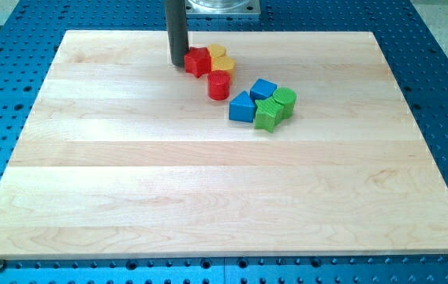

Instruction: Place the green star top left to the green circle

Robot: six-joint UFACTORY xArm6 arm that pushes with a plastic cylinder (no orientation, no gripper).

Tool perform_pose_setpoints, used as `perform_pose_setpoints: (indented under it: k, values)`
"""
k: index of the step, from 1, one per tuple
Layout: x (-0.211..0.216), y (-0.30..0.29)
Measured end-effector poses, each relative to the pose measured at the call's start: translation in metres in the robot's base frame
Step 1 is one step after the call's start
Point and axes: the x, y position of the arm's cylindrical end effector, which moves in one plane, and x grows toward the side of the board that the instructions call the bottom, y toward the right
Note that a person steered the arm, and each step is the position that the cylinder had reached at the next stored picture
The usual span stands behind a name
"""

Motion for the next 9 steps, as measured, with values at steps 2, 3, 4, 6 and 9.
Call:
perform_pose_setpoints:
  k: [2,3,4,6,9]
  values:
    - [-0.053,0.117]
    - [0.002,0.215]
    - [0.074,0.197]
    - [0.154,0.158]
    - [0.185,0.150]
